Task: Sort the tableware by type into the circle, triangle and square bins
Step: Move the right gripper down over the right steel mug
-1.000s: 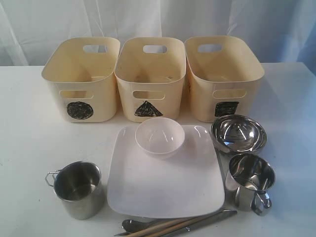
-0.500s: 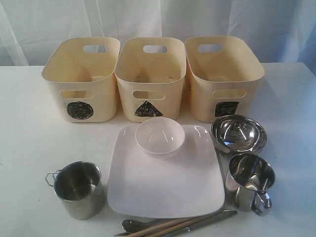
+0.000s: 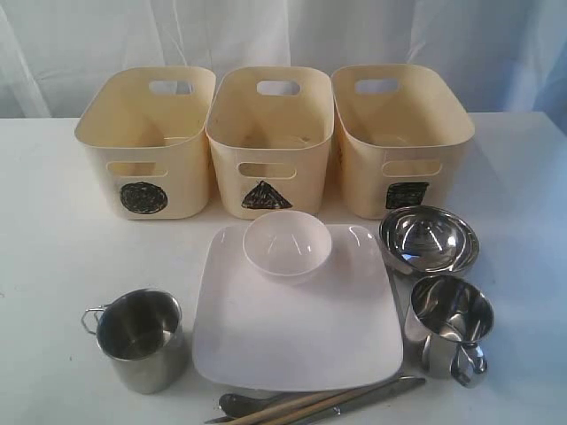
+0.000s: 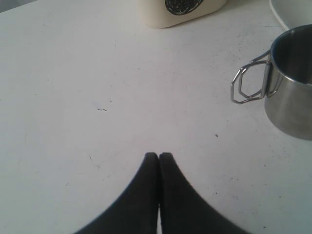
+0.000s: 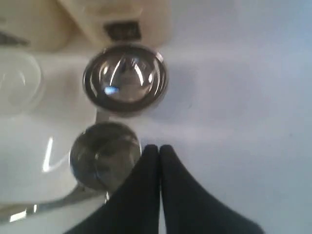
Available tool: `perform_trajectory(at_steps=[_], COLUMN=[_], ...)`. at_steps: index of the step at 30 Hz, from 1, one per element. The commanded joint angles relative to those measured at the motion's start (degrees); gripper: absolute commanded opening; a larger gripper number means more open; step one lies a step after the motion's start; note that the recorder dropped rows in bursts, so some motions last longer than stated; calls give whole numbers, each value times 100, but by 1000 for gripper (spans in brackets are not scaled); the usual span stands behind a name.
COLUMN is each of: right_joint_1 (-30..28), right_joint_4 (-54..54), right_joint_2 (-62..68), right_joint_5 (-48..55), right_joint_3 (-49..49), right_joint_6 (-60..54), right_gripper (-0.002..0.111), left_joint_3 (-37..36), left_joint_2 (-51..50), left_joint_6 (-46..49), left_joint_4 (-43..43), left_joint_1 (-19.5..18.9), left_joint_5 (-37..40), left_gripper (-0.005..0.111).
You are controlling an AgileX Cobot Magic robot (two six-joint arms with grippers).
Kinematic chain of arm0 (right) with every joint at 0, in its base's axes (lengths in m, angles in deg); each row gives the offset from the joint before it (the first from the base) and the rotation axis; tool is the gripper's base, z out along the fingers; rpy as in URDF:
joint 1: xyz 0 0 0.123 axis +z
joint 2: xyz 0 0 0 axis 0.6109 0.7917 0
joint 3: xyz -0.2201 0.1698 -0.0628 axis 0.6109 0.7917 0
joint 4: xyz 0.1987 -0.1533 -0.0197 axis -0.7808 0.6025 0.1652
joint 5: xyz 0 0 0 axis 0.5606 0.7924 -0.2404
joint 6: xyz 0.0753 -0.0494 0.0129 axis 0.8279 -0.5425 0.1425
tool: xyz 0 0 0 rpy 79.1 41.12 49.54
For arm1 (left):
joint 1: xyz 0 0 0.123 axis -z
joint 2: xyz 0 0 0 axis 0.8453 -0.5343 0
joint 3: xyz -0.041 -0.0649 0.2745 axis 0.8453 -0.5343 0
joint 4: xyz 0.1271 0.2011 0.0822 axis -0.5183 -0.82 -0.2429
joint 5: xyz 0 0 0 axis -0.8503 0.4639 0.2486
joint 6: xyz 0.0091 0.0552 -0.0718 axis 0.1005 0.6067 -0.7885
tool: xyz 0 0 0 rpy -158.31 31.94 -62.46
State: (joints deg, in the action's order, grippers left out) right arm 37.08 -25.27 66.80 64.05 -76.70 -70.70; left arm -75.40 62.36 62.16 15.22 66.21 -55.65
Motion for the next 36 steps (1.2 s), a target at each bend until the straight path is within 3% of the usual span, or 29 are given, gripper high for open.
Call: perform_trajectory(at_steps=[1, 3, 8, 11, 21, 36], right_joint_1=[16, 16, 16, 16, 40, 571], right_joint_4=[-892, -1015, -1175, -1501, -1971, -1601], right_joint_2=[820, 1039, 1446, 1639, 2338, 2875], right_joint_5=[307, 451, 770, 849, 948, 728], right_joint_3=[-57, -57, -57, -57, -21, 193], right_joint_6=[-1664, -2121, -2525, -2894, -3346, -3505], right_gripper=[1, 8, 41, 54, 55, 55], left_joint_3=[-25, -25, -25, -25, -25, -25], left_joint_2=[28, 28, 28, 28, 28, 28], left_joint_6=[-9, -9, -9, -9, -9, -9], left_joint_4=[14, 14, 14, 14, 14, 14], left_joint_1=[33, 33, 33, 33, 33, 33], left_joint_5=[-1, -1, -1, -1, -1, -1], left_gripper=[0, 0, 0, 0, 0, 0])
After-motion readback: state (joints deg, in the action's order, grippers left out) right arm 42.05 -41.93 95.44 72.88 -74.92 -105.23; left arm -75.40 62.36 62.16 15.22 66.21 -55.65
